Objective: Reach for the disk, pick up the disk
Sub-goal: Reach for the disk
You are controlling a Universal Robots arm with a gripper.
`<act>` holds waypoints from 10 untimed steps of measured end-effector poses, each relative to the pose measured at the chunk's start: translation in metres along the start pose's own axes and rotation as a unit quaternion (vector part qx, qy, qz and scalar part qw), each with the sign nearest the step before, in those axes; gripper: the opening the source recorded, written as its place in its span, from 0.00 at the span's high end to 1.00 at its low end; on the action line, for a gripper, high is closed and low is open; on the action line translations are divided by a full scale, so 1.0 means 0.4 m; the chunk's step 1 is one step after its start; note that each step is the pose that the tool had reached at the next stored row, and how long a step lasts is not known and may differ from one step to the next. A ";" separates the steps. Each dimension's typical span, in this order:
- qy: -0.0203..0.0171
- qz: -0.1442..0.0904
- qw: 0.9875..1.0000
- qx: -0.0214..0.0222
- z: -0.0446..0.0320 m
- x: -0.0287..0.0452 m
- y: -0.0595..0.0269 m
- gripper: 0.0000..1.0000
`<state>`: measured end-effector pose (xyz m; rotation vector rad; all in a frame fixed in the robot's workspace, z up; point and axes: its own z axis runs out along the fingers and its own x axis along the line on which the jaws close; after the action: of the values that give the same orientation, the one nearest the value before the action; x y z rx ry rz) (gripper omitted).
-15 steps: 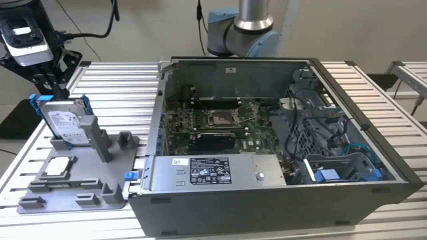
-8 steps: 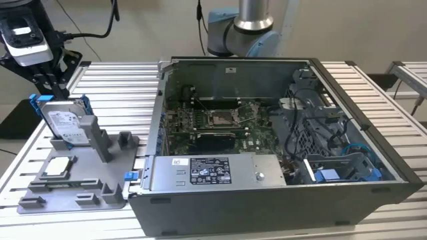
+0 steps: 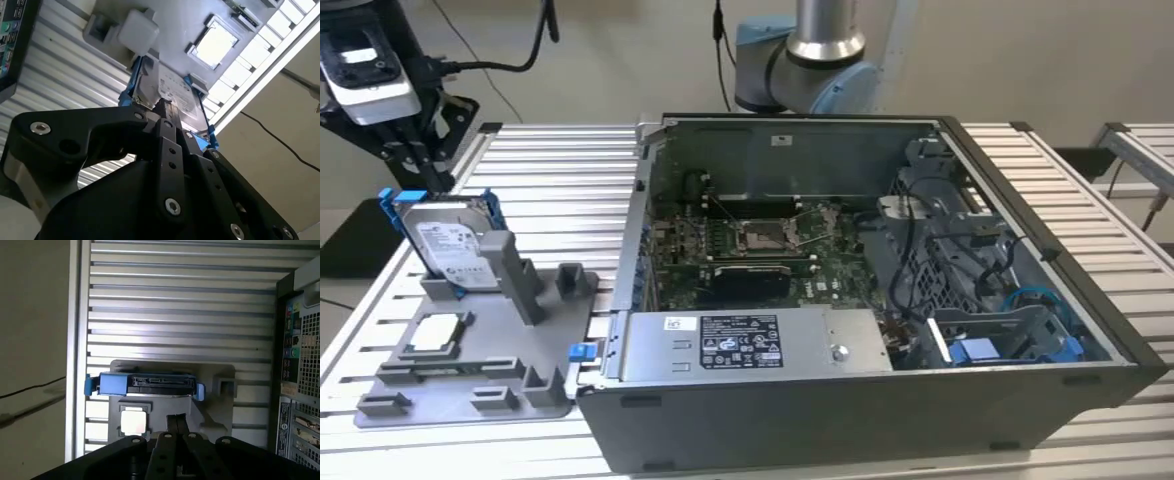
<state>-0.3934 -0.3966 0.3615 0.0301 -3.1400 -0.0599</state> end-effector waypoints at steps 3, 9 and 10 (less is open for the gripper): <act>0.000 0.000 1.000 0.000 0.001 0.024 0.016 1.00; 0.000 0.000 1.000 0.000 0.004 0.069 0.043 1.00; 0.000 0.000 1.000 0.000 0.005 0.076 0.045 1.00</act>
<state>-0.4241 -0.3792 0.3603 0.0300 -3.1400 -0.0600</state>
